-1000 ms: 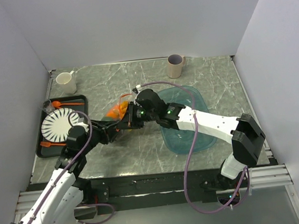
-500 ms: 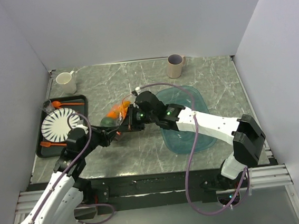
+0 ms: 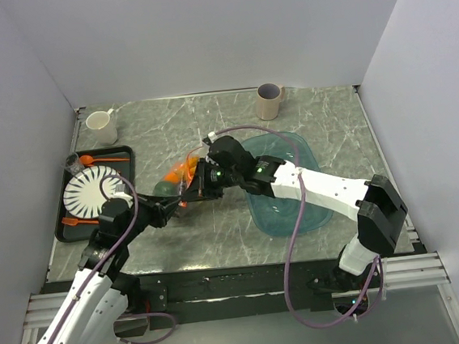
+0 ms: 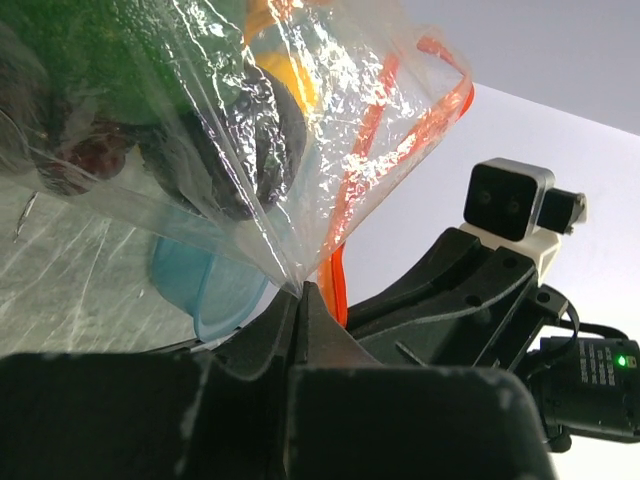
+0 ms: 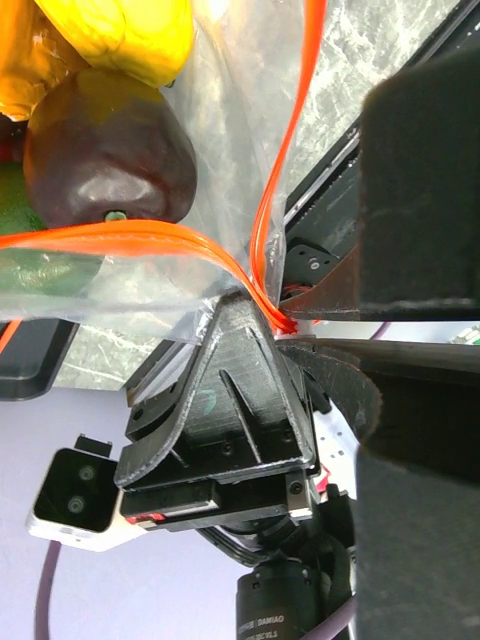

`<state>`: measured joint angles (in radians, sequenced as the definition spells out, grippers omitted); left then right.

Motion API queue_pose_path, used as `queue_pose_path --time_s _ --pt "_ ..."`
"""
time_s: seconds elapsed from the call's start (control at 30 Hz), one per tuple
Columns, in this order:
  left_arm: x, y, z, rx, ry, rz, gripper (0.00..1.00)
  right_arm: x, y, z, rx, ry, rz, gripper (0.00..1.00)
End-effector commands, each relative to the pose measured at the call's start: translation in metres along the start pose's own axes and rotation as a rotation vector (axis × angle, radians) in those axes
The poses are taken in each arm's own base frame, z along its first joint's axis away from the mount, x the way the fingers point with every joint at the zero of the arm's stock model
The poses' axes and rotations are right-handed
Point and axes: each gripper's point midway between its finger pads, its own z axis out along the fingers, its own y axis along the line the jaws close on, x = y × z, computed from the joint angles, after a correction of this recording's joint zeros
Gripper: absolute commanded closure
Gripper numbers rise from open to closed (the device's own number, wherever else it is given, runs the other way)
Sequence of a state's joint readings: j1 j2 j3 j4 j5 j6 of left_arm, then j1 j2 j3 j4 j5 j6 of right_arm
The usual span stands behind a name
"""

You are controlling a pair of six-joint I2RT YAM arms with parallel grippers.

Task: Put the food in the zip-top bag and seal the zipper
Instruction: Zip the zipper food storage bag at the center of the board.

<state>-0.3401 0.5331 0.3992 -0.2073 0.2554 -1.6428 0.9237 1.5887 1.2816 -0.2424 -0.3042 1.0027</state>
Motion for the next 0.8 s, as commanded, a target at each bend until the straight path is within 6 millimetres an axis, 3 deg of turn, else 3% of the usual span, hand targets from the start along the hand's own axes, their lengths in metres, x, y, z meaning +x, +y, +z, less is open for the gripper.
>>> queue_pose_path --time_s 0.0,0.27,0.37,0.4,0.53,0.77 --pt "0.000 0.025 -0.004 -0.078 0.000 0.035 0.99 -0.063 0.010 -0.015 -0.009 -0.191 0.009 1.00" --pt "0.002 0.024 -0.003 -0.073 0.017 0.037 0.99 -0.057 0.012 -0.012 -0.038 -0.146 0.016 1.00" --pt "0.005 0.012 0.001 -0.012 0.038 0.034 0.86 -0.042 0.016 -0.009 -0.063 -0.115 0.031 1.00" --pt "0.005 0.007 0.001 0.000 0.037 0.038 0.72 -0.039 0.018 -0.011 -0.073 -0.114 0.036 1.00" --pt "0.003 -0.012 0.001 0.030 0.020 0.073 0.51 -0.019 0.017 -0.008 -0.102 -0.080 0.072 1.00" --pt "0.002 -0.023 -0.007 0.070 -0.004 0.085 0.49 -0.020 0.019 -0.002 -0.108 -0.063 0.091 1.00"
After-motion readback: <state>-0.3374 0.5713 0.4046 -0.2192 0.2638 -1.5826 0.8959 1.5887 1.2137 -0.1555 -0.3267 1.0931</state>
